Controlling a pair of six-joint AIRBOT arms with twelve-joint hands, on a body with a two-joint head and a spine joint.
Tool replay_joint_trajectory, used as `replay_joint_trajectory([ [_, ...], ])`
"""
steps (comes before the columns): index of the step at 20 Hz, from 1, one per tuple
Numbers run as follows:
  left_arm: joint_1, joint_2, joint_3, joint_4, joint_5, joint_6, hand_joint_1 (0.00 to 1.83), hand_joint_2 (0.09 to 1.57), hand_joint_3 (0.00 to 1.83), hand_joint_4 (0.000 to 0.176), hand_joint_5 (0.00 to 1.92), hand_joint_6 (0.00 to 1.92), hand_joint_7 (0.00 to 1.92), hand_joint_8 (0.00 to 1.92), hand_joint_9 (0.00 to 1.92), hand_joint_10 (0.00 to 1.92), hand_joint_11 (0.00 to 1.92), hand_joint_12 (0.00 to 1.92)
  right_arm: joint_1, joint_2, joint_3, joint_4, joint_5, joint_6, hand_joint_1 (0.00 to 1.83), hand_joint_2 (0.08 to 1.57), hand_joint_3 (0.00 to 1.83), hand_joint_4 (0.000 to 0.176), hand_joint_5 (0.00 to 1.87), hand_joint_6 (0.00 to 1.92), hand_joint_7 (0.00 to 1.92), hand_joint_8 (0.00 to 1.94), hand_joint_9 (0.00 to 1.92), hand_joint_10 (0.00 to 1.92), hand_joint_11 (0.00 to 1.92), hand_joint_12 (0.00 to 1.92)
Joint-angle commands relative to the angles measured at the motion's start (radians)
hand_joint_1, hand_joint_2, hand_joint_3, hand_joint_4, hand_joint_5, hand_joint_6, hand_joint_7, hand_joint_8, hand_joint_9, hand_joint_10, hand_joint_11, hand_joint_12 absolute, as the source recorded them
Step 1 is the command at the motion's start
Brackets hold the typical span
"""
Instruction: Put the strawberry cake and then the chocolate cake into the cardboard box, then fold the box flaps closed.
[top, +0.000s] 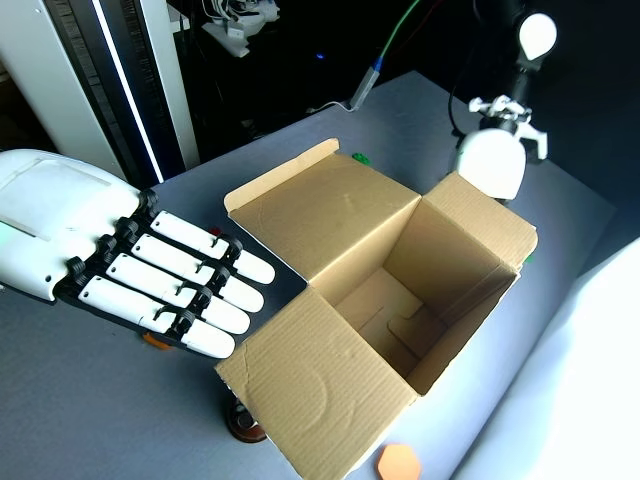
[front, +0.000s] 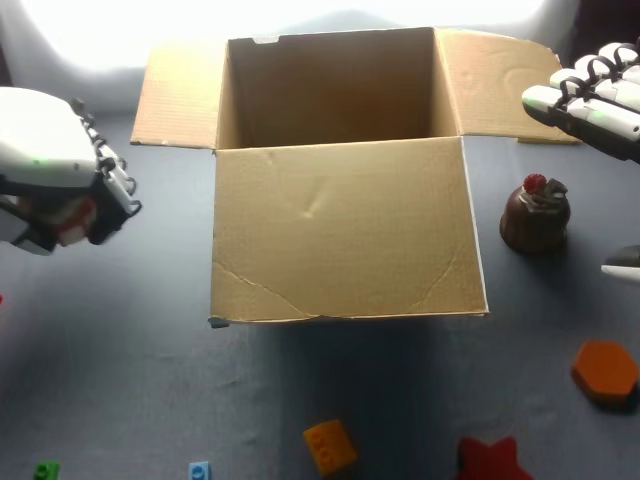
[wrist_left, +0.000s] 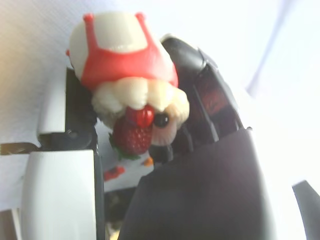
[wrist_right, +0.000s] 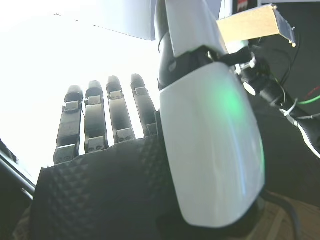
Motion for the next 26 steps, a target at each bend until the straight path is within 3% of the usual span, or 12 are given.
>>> replay_joint_trajectory([
  [1, -0.022, 0.026, -0.004, -0.043, -0.013, 0.001, 1.34, 1.25, 0.00, 0.000, 0.71, 1.10, 0.70, 1.50, 0.70, 1.68, 0.71, 1.76, 0.008, 0.010, -0.001, -0.018, 0.114, -0.002, 0.99, 1.04, 0.01, 0.036, 0.01, 0.00, 0.00, 0.00, 0.00, 0.00, 0.00, 0.00],
  [4, -0.074, 0.065, -0.008, -0.004, -0.033, -0.046, 1.33, 1.26, 0.00, 0.000, 0.69, 1.13, 0.66, 1.55, 0.69, 1.69, 0.63, 1.74, 0.008, 0.011, -0.001, -0.018, 0.115, -0.002, 0.98, 1.05, 0.01, 0.034, 0.01, 0.00, 0.00, 0.00, 0.00, 0.00, 0.00, 0.00],
  [5, -0.104, 0.077, -0.008, 0.021, -0.048, -0.066, 1.34, 1.24, 0.00, 0.000, 0.74, 1.03, 0.72, 1.49, 0.74, 1.68, 0.66, 1.77, 0.008, 0.011, -0.001, -0.018, 0.115, -0.002, 0.98, 1.04, 0.01, 0.038, 0.01, 0.00, 0.00, 0.00, 0.00, 0.00, 0.00, 0.00],
  [8, -0.179, 0.101, -0.011, 0.090, -0.080, -0.107, 1.35, 1.23, 0.00, 0.000, 0.72, 1.08, 0.76, 1.43, 0.79, 1.63, 0.71, 1.76, 0.006, 0.012, 0.000, -0.016, 0.116, -0.002, 1.05, 0.99, 0.00, 0.031, 0.01, 0.00, 0.00, 0.00, 0.00, 0.00, 0.00, 0.00],
  [10, -0.221, 0.111, -0.011, 0.126, -0.090, -0.129, 1.35, 1.22, 0.00, 0.000, 0.72, 1.07, 0.78, 1.40, 0.80, 1.61, 0.70, 1.76, 0.006, 0.013, 0.000, 0.103, 0.101, -0.024, 1.08, 0.97, 0.00, 0.032, 0.01, 0.00, 0.00, 0.00, 0.00, 0.00, 0.00, 0.00],
  [11, -0.239, 0.111, -0.007, 0.136, -0.097, -0.137, 1.34, 1.24, 0.00, 0.000, 0.65, 1.21, 0.74, 1.43, 0.75, 1.62, 0.70, 1.73, 0.007, 0.013, 0.001, 0.176, 0.086, -0.051, 1.08, 0.97, 0.00, 0.031, 0.00, 0.00, 0.00, 0.00, 0.00, 0.00, 0.00, 0.00],
  [12, -0.267, 0.111, -0.003, 0.153, -0.103, -0.145, 1.35, 1.22, 0.00, 0.000, 0.69, 1.14, 0.78, 1.38, 0.79, 1.62, 0.71, 1.75, 0.007, 0.013, 0.003, 0.191, 0.082, -0.069, 1.10, 0.96, 0.00, 0.036, 0.01, 0.00, 0.01, 0.01, 0.00, 0.00, 0.00, 0.00],
  [14, -0.309, 0.111, 0.001, 0.188, -0.109, -0.160, 1.34, 1.24, 0.00, 0.000, 0.63, 1.29, 0.75, 1.39, 0.76, 1.58, 0.66, 1.66, 0.007, 0.013, 0.003, 0.212, 0.078, -0.070, 1.11, 0.96, 0.00, 0.040, 0.00, 0.00, 0.01, 0.00, 0.00, 0.00, 0.00, 0.00],
  [18, -0.423, 0.102, 0.008, 0.278, -0.133, -0.187, 1.34, 1.24, 0.00, 0.000, 0.67, 1.17, 0.72, 1.46, 0.76, 1.65, 0.71, 1.73, 0.007, 0.013, 0.005, 0.247, 0.078, -0.070, 1.07, 0.98, 0.00, 0.037, 0.01, 0.00, 0.00, 0.00, 0.00, 0.00, 0.00, 0.00],
  [22, -0.558, 0.085, 0.009, 0.367, -0.147, -0.199, 1.33, 1.26, 0.00, 0.000, 0.62, 1.24, 0.71, 1.48, 0.70, 1.64, 0.68, 1.71, 0.008, 0.012, 0.010, 0.265, 0.078, -0.069, 1.08, 0.98, 0.00, 0.041, 0.01, 0.00, 0.00, 0.00, 0.00, 0.00, 0.00, 0.00],
  [24, -0.612, 0.066, 0.010, 0.399, -0.160, -0.206, 1.34, 1.24, 0.00, 0.000, 0.66, 1.18, 0.75, 1.42, 0.78, 1.61, 0.69, 1.71, 0.008, 0.012, 0.010, 0.290, 0.086, -0.071, 1.10, 0.96, 0.00, 0.041, 0.01, 0.00, 0.00, 0.00, 0.00, 0.00, 0.00, 0.00],
  [26, -0.652, 0.043, 0.011, 0.422, -0.179, -0.214, 1.21, 1.24, 0.00, 0.000, 0.70, 1.22, 0.82, 1.51, 0.79, 1.52, 0.72, 1.79, 0.008, 0.012, 0.015, 0.330, 0.093, -0.083, 1.12, 0.96, 0.00, 0.039, 0.01, 0.00, 0.00, 0.00, 0.00, 0.00, 0.00, 0.00],
])
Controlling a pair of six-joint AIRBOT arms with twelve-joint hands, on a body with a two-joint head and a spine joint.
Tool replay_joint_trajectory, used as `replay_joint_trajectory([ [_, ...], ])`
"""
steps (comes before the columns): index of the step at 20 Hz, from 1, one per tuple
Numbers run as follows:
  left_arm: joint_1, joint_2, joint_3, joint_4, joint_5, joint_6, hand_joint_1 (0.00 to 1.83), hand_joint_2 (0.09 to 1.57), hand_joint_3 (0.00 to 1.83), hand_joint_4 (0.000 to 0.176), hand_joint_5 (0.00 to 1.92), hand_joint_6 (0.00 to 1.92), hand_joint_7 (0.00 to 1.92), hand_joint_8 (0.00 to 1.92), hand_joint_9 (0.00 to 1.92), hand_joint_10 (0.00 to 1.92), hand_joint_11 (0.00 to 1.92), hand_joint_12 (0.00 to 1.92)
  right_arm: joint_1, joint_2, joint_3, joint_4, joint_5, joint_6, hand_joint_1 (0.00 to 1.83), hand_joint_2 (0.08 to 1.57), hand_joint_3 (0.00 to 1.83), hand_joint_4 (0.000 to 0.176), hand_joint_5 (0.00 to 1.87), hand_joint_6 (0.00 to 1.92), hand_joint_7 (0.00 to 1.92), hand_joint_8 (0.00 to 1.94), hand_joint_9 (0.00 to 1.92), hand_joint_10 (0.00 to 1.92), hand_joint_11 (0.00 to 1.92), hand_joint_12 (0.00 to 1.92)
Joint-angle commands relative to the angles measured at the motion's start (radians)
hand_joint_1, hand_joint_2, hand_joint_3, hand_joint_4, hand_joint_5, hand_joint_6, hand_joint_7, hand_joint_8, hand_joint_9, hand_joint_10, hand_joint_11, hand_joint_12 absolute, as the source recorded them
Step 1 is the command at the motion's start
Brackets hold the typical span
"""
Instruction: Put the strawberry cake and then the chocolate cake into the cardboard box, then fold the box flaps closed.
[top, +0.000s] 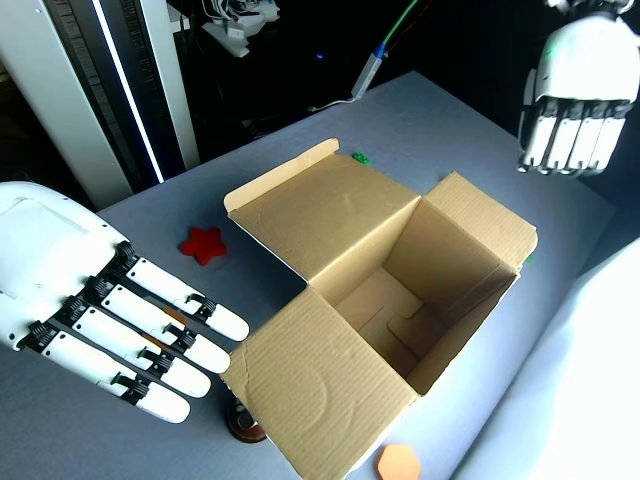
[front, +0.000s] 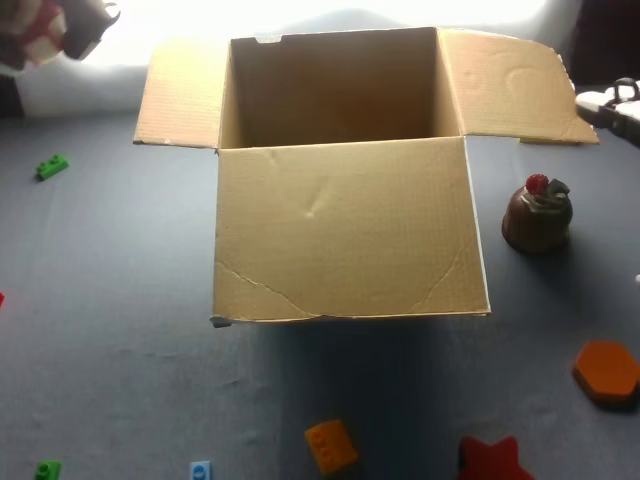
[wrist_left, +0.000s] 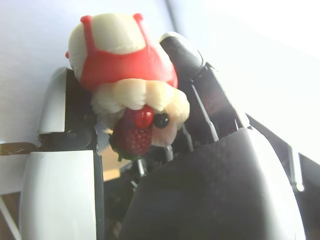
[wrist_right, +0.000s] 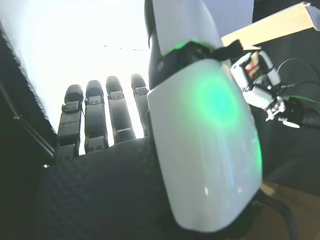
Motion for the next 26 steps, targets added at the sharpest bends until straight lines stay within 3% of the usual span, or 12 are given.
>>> replay_joint_trajectory([
  [1, -0.022, -0.002, 0.004, -0.052, 0.022, 0.000, 1.20, 1.26, 0.00, 0.000, 0.69, 1.21, 0.78, 1.59, 0.78, 1.67, 0.74, 1.89, 0.010, 0.009, 0.007, -0.018, 0.109, -0.006, 1.09, 0.97, 0.00, 0.040, 0.00, 0.00, 0.00, 0.00, 0.00, 0.00, 0.00, 0.00],
  [3, -0.037, -0.030, -0.001, -0.046, 0.022, 0.000, 1.19, 1.26, 0.00, 0.000, 0.69, 1.21, 0.76, 1.63, 0.78, 1.76, 0.78, 1.92, 0.010, 0.009, 0.012, 0.014, 0.109, -0.014, 1.06, 0.98, 0.00, 0.041, 0.00, 0.00, 0.00, 0.00, 0.00, 0.00, 0.00, 0.00],
  [5, -0.046, -0.053, -0.012, -0.040, 0.022, 0.000, 1.34, 1.21, 0.00, 0.000, 0.70, 1.16, 0.81, 1.33, 0.83, 1.54, 0.73, 1.69, 0.013, 0.006, 0.018, 0.053, 0.110, -0.027, 1.07, 0.97, 0.00, 0.035, 0.03, 0.01, 0.02, 0.01, 0.00, 0.00, 0.00, 0.00],
  [7, -0.046, -0.077, -0.025, -0.030, 0.022, 0.000, 1.34, 1.22, 0.00, 0.000, 0.66, 1.23, 0.78, 1.35, 0.78, 1.56, 0.71, 1.66, 0.018, 0.001, 0.028, 0.076, 0.101, -0.033, 1.08, 0.97, 0.00, 0.035, 0.03, 0.01, 0.02, 0.01, 0.00, 0.00, 0.00, 0.00],
  [9, -0.039, -0.107, -0.030, -0.028, 0.021, 0.000, 1.35, 1.20, 0.00, 0.000, 0.73, 1.11, 0.81, 1.33, 0.83, 1.54, 0.71, 1.68, 0.019, -0.001, 0.032, 0.080, 0.097, -0.033, 1.06, 0.96, 0.00, 0.036, 0.02, 0.00, 0.02, 0.00, 0.00, 0.00, 0.00, 0.00],
  [11, -0.024, -0.141, -0.023, -0.032, 0.020, 0.000, 1.35, 1.21, 0.00, 0.000, 0.71, 1.11, 0.80, 1.37, 0.79, 1.59, 0.69, 1.72, 0.020, -0.002, 0.033, 0.082, 0.097, -0.033, 1.07, 0.96, 0.00, 0.028, 0.02, 0.01, 0.01, 0.00, 0.00, 0.00, 0.00, 0.00],
  [13, -0.005, -0.182, -0.004, -0.036, 0.018, 0.000, 1.23, 1.22, 0.00, 0.000, 0.77, 1.10, 0.84, 1.49, 0.83, 1.60, 0.74, 1.78, 0.021, -0.003, 0.034, 0.082, 0.097, -0.037, 1.05, 0.99, 0.00, 0.033, 0.00, 0.00, 0.00, 0.00, 0.00, 0.00, 0.00, 0.00],
  [16, 0.017, -0.239, 0.026, -0.037, 0.017, 0.001, 1.35, 1.21, 0.00, 0.000, 0.74, 1.06, 0.80, 1.37, 0.80, 1.62, 0.70, 1.77, 0.021, -0.006, 0.047, 0.130, 0.098, -0.062, 1.08, 0.97, 0.00, 0.029, 0.00, 0.00, 0.00, 0.00, 0.00, 0.00, 0.00, 0.00],
  [21, 0.053, -0.302, 0.043, -0.038, 0.030, 0.013, 1.36, 1.20, 0.00, 0.000, 0.76, 1.02, 0.81, 1.35, 0.82, 1.60, 0.70, 1.74, 0.023, -0.024, 0.090, 0.223, 0.065, -0.100, 1.11, 0.95, 0.00, 0.033, 0.00, 0.00, 0.02, 0.01, 0.01, 0.00, 0.00, 0.00],
  [24, 0.067, -0.326, 0.035, -0.040, 0.033, 0.017, 1.36, 1.20, 0.00, 0.000, 0.79, 0.96, 0.80, 1.38, 0.81, 1.59, 0.70, 1.73, 0.025, -0.037, 0.109, 0.242, 0.031, -0.100, 1.13, 0.96, 0.00, 0.023, 0.01, 0.00, 0.00, 0.00, 0.00, 0.00, 0.00, 0.00],
  [26, 0.075, -0.337, 0.023, -0.043, 0.033, 0.024, 1.35, 1.21, 0.00, 0.000, 0.79, 0.99, 0.79, 1.40, 0.79, 1.61, 0.67, 1.75, 0.025, -0.045, 0.123, 0.266, -0.001, -0.102, 1.11, 0.97, 0.00, 0.025, 0.01, 0.00, 0.00, 0.00, 0.00, 0.00, 0.00, 0.00],
])
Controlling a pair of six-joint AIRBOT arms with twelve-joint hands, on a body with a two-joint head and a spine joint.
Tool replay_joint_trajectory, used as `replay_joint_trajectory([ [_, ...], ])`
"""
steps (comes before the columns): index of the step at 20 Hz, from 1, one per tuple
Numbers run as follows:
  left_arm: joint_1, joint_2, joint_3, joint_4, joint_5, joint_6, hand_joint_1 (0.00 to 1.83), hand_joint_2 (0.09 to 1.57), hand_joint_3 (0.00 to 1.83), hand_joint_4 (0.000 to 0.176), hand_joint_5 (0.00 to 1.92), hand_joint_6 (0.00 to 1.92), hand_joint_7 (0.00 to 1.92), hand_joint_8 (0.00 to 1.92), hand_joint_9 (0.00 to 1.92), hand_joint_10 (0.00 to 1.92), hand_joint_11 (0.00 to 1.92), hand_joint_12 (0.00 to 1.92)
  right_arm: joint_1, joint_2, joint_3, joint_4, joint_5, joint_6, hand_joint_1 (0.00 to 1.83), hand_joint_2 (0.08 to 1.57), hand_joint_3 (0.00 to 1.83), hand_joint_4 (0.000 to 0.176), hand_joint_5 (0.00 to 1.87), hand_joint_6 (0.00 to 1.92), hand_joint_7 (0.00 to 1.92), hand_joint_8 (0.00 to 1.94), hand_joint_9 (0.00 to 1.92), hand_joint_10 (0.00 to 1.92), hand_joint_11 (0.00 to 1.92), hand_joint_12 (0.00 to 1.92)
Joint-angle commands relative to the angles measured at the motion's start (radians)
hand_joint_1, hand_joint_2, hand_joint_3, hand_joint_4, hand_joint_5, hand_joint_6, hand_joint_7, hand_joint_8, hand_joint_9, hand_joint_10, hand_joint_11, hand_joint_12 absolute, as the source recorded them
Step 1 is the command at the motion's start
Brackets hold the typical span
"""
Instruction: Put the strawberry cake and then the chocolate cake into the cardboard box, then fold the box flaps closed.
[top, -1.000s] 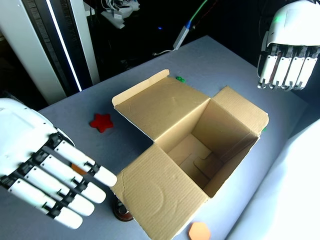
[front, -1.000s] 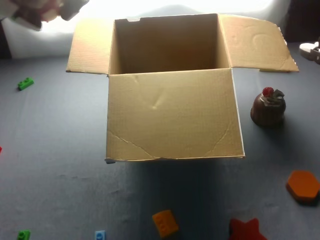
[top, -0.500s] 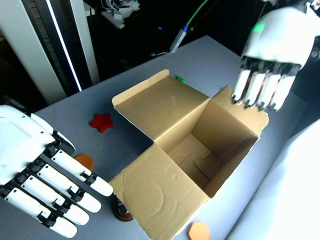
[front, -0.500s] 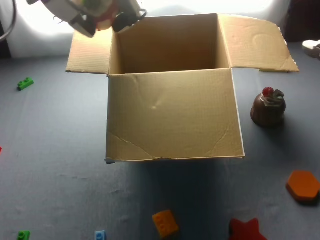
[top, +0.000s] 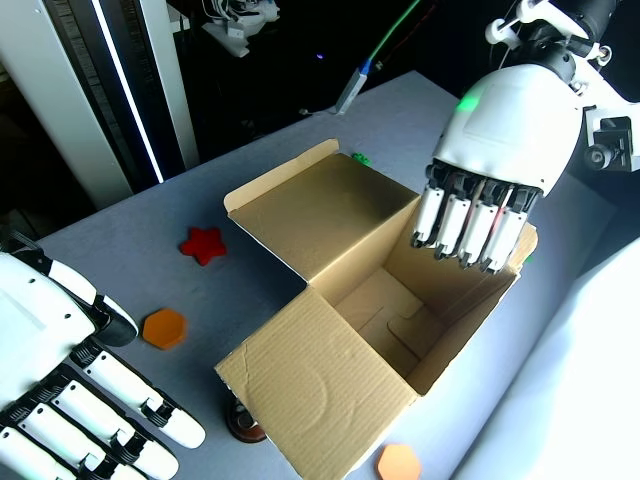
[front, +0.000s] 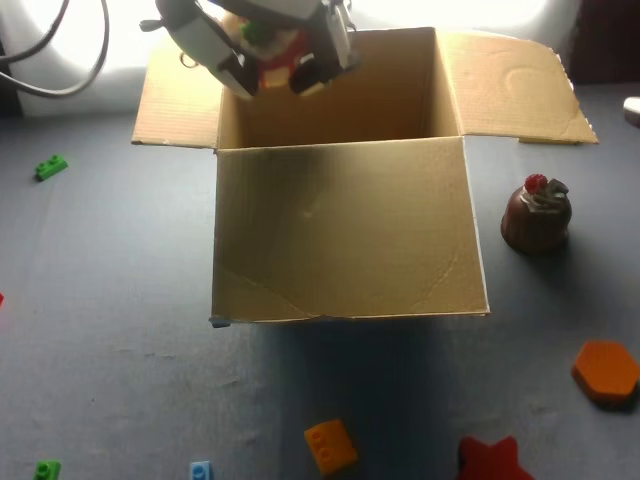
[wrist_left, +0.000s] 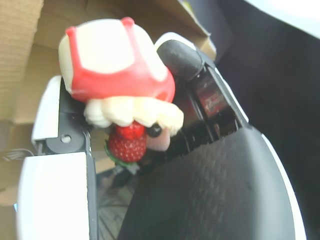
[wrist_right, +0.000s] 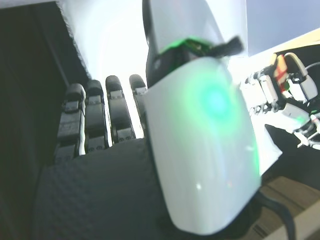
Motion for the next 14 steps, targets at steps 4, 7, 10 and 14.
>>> replay_joint_trajectory([
  [4, 0.028, -0.015, -0.006, -0.064, 0.044, 0.017, 1.33, 1.25, 0.00, 0.000, 0.67, 1.28, 0.71, 1.41, 0.71, 1.62, 0.53, 1.72, 0.013, 0.009, 0.006, -0.030, 0.050, -0.002, 1.08, 0.98, 0.01, 0.028, 0.00, 0.00, 0.00, 0.00, 0.03, 0.01, 0.00, 0.00],
  [7, 0.043, -0.014, -0.022, -0.064, 0.049, 0.018, 1.12, 1.20, 0.00, 0.000, 0.51, 0.91, 0.56, 0.70, 0.59, 0.93, 0.44, 1.46, 0.013, 0.001, 0.012, -0.030, 0.051, -0.002, 1.05, 1.02, 0.02, 0.026, 0.00, 0.00, 0.00, 0.00, 0.00, 0.00, 0.00, 0.00],
  [10, 0.049, -0.015, -0.023, -0.064, 0.053, 0.022, 1.05, 1.07, 0.00, 0.000, 0.45, 0.22, 0.60, 0.08, 0.59, 0.33, 0.26, 1.23, 0.003, -0.027, 0.036, -0.031, 0.051, -0.003, 1.02, 1.02, 0.02, 0.025, 0.01, 0.00, 0.00, 0.00, 0.00, 0.00, 0.00, 0.00],
  [14, 0.041, -0.010, -0.022, -0.061, 0.057, 0.024, 0.92, 0.97, 0.00, 0.054, 0.32, 0.00, 0.43, 0.00, 0.51, 0.05, 0.13, 1.08, -0.027, -0.087, 0.087, -0.034, 0.056, -0.005, 1.04, 1.02, 0.01, 0.017, 0.03, 0.01, 0.00, 0.00, 0.00, 0.00, 0.00, 0.00],
])
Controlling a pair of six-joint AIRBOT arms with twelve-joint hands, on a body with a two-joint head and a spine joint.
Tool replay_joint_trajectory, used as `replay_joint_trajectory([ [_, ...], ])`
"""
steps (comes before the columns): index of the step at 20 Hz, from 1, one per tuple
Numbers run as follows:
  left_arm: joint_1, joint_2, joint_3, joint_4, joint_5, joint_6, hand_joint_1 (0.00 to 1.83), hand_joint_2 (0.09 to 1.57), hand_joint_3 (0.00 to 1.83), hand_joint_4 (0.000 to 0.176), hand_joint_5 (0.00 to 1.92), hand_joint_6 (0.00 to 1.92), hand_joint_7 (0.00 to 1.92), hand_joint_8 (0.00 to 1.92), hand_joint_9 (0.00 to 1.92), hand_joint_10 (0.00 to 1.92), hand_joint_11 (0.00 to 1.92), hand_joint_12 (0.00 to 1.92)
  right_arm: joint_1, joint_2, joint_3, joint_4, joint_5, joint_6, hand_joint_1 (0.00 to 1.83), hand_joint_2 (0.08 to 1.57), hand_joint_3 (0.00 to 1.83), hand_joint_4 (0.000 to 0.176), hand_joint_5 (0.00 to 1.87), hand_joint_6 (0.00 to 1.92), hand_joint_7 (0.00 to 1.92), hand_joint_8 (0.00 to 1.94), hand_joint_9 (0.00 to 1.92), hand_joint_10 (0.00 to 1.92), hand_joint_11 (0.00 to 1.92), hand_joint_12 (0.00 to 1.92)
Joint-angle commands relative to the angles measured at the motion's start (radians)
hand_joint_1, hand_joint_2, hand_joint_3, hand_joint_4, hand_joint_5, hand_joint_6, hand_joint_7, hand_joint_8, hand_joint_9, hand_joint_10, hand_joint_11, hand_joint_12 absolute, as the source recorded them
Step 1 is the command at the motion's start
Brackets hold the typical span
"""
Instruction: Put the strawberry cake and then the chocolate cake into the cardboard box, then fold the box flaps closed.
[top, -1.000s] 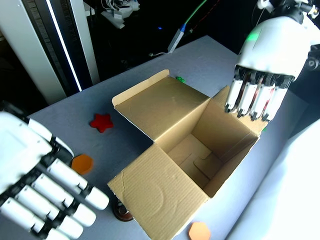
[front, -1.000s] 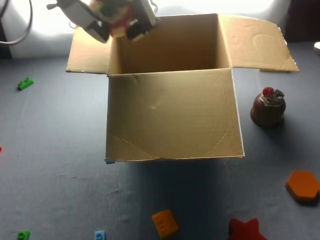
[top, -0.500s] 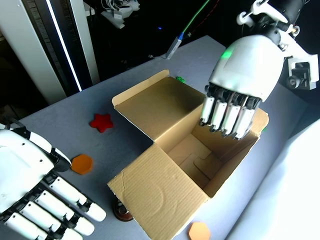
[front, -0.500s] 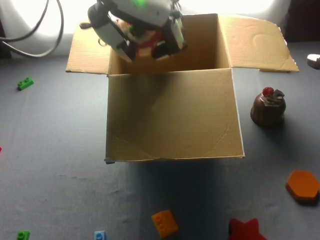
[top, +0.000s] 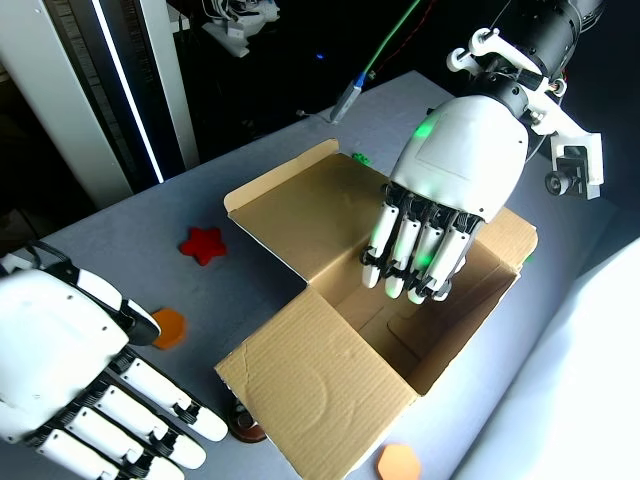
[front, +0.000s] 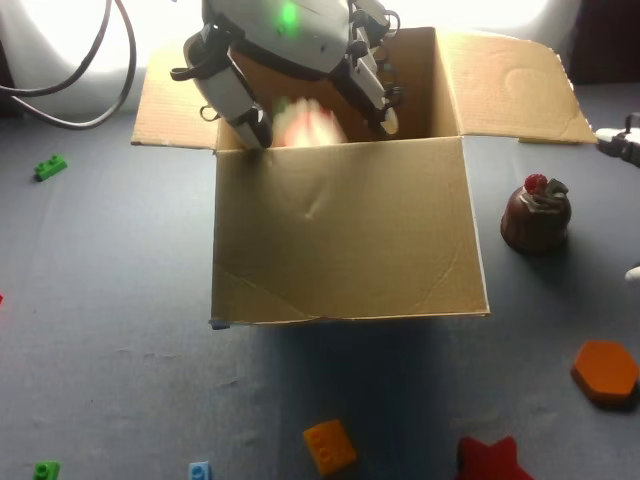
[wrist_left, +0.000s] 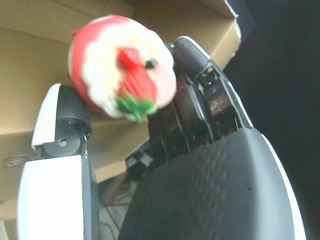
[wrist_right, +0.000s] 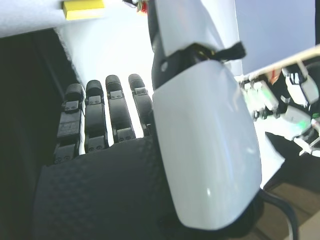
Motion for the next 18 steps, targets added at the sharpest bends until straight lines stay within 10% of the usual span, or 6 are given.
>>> replay_joint_trajectory([
  [1, -0.024, 0.010, 0.006, -0.066, 0.038, 0.007, 0.84, 0.94, 0.00, 0.066, 0.27, 0.00, 0.37, 0.00, 0.47, 0.02, 0.09, 1.11, 0.005, 0.005, 0.012, -0.034, 0.075, 0.000, 1.05, 1.02, 0.01, 0.017, 0.04, 0.01, 0.00, 0.00, 0.00, 0.00, 0.00, 0.00],
  [6, -0.089, 0.012, 0.073, -0.053, 0.030, 0.007, 0.65, 0.93, 0.00, 0.078, 0.21, 0.00, 0.33, 0.00, 0.41, 0.00, 0.00, 1.17, -0.003, -0.118, 0.111, -0.039, 0.094, 0.013, 1.05, 1.00, 0.00, 0.025, 0.05, 0.01, 0.00, 0.00, 0.00, 0.00, 0.00, 0.00],
  [12, -0.120, 0.089, 0.089, -0.022, 0.015, -0.009, 0.03, 1.18, 0.03, 0.033, 0.21, 0.00, 0.25, 0.00, 0.26, 0.00, 0.00, 0.89, -0.001, -0.239, 0.211, -0.039, 0.139, 0.017, 1.11, 0.96, 0.00, 0.030, 0.01, 0.00, 0.00, 0.00, 0.00, 0.00, 0.00, 0.00],
  [18, -0.112, 0.226, 0.104, -0.002, -0.003, -0.031, 0.00, 1.17, 0.00, 0.008, 0.13, 0.00, 0.17, 0.00, 0.16, 0.00, 0.00, 0.56, 0.000, -0.317, 0.289, -0.038, 0.151, 0.014, 1.15, 0.93, 0.00, 0.032, 0.01, 0.00, 0.02, 0.01, 0.03, 0.01, 0.00, 0.00],
])
